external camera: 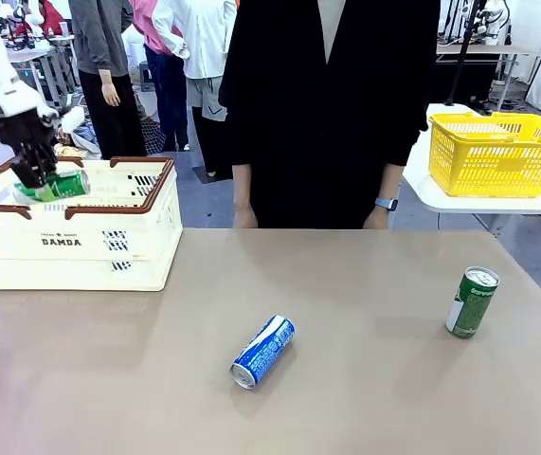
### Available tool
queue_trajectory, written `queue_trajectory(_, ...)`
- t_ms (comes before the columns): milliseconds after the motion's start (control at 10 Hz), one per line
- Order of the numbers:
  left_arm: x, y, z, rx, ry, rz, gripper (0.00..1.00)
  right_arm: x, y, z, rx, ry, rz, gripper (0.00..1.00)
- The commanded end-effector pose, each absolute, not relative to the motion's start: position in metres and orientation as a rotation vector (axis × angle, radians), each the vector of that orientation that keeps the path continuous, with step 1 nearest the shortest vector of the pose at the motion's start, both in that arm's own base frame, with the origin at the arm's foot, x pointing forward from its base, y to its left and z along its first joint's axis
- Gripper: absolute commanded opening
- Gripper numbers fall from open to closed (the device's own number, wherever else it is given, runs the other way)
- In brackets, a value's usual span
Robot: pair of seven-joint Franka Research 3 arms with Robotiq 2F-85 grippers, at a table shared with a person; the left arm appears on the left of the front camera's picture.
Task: Place the drinks into the Shopping basket.
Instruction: Pick up one drink and place it into the Shopping basket.
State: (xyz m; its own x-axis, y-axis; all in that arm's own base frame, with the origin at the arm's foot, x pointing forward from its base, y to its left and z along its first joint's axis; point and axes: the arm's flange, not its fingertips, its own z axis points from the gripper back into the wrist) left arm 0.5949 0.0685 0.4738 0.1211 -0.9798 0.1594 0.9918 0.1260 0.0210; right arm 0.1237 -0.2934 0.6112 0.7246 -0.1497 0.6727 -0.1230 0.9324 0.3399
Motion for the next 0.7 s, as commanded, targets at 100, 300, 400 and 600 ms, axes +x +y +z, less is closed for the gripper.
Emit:
queue_trajectory(100,0.585,0.07,0.443,-0.107,-0.16,-1.518,0.0,0.116,-0.296,0.614,0.365,-0.757,-0.039,1.0)
queue_trajectory(300,0.595,0.071,0.424,-0.132,-0.118,-1.5,0.0,0.116,-0.296,0.614,0.365,-0.757,-0.039,1.0)
queue_trajectory(400,0.598,0.073,0.42,-0.139,-0.109,-1.491,0.0,0.116,-0.296,0.614,0.365,-0.757,-0.039,1.0)
queue_trajectory(600,0.601,0.073,0.419,-0.137,-0.088,-1.476,0.12,0.116,-0.296,0.614,0.365,-0.757,-0.039,1.0)
